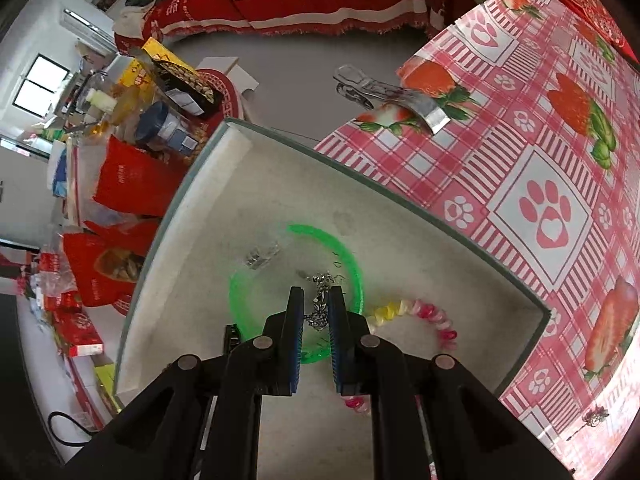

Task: Organize jewelry
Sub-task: 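Carry both items over the white tray while both tools open to release them, then move both open tools back over the jewelry on the tablecloth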

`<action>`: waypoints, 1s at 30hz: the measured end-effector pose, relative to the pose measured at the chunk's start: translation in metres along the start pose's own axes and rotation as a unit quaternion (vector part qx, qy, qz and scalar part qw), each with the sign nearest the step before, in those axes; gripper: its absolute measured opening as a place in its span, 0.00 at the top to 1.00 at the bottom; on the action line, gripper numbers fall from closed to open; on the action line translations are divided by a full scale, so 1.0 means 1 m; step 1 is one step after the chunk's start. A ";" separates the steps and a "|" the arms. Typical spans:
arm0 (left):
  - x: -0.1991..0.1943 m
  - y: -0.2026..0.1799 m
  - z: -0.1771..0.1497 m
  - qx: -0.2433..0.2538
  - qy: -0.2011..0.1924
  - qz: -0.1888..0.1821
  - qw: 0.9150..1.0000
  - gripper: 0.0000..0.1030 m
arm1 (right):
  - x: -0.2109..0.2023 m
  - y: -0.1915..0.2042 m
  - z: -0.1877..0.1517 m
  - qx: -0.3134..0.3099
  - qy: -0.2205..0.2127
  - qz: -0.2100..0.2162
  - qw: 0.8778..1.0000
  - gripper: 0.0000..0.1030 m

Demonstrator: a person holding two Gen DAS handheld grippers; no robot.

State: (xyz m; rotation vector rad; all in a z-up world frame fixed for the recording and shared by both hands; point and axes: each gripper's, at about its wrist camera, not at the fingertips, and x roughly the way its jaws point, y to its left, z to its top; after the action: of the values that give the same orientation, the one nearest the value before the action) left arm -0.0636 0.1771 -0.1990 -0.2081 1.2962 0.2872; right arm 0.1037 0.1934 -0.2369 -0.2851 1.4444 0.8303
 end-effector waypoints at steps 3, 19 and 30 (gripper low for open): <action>-0.001 0.000 0.000 0.003 -0.001 0.003 1.000 0.88 | -0.007 0.001 0.000 -0.002 -0.009 0.011 1.000 0.60; -0.015 0.001 0.001 0.023 0.004 -0.014 1.000 0.88 | -0.082 -0.033 -0.037 0.063 -0.072 0.053 0.994 0.43; -0.021 -0.011 0.012 0.042 -0.009 0.013 0.999 0.00 | -0.124 -0.099 -0.118 0.163 -0.097 -0.009 0.982 0.34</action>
State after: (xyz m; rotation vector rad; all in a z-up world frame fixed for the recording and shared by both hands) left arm -0.0547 0.1686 -0.1757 -0.1173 1.2918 0.2546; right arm 0.0897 0.0089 -0.1680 0.0300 1.3655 0.5772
